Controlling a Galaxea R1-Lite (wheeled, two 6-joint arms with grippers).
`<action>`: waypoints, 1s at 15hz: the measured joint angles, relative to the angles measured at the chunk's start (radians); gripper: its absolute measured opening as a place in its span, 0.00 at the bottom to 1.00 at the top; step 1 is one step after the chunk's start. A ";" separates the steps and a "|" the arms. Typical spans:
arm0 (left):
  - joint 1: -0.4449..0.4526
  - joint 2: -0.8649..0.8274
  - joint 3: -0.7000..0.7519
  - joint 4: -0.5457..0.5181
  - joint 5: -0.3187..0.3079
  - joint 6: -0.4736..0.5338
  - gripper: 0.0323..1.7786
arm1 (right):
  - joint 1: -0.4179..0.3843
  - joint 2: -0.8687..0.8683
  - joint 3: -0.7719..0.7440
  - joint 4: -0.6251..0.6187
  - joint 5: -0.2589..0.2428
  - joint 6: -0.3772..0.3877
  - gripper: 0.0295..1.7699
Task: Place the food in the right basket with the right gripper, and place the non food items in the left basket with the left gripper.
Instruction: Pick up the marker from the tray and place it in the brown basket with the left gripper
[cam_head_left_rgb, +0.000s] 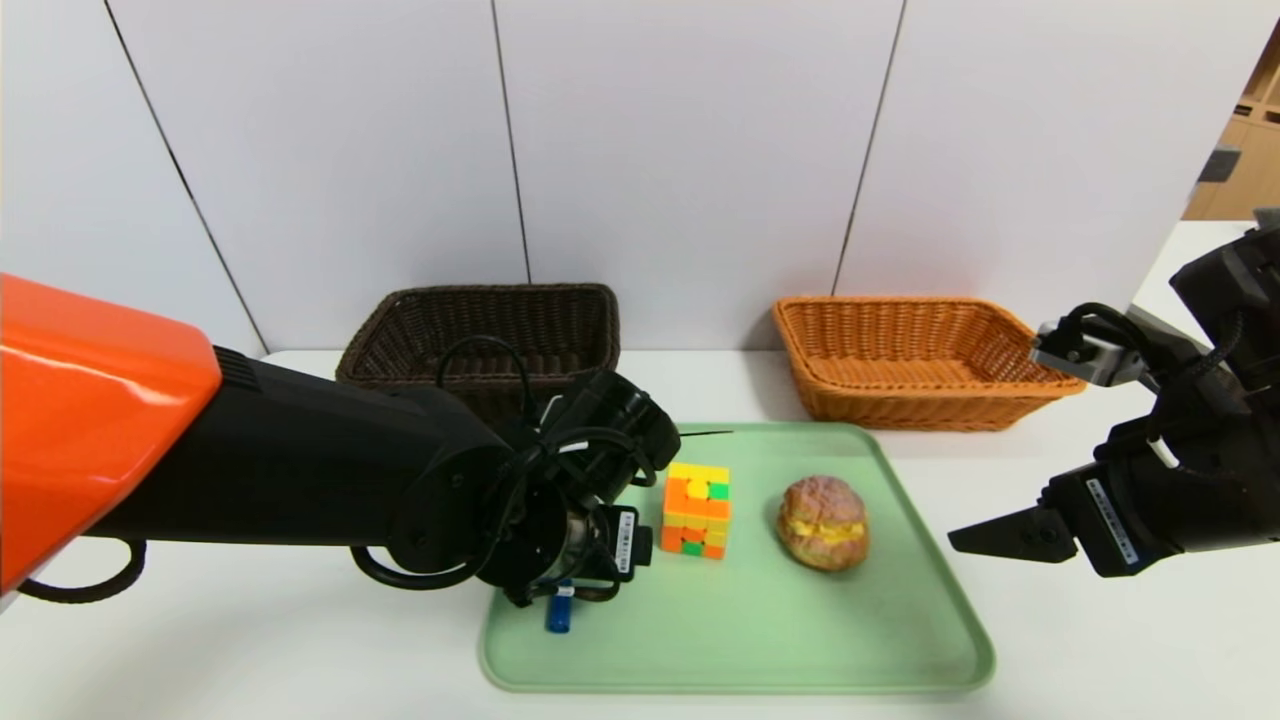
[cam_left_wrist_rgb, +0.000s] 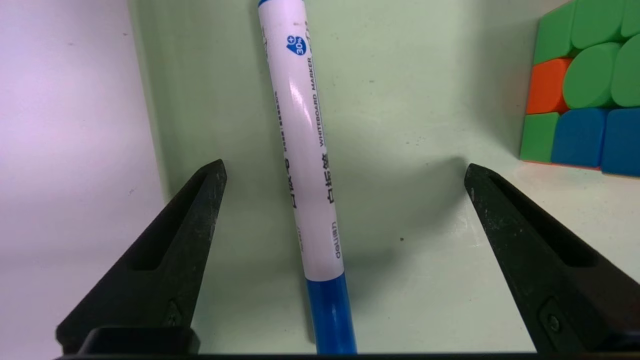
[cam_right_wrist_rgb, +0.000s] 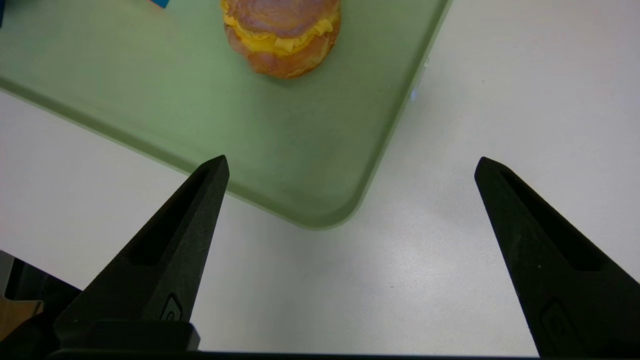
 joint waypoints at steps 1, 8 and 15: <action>0.000 0.000 0.000 0.000 0.000 0.001 0.82 | 0.000 0.000 0.000 0.000 0.000 0.000 0.96; 0.000 0.005 0.003 0.001 0.001 0.001 0.08 | -0.001 -0.003 0.001 0.001 0.000 -0.001 0.96; 0.004 -0.040 0.003 0.009 0.008 0.016 0.07 | -0.008 -0.015 0.003 0.001 0.001 -0.001 0.96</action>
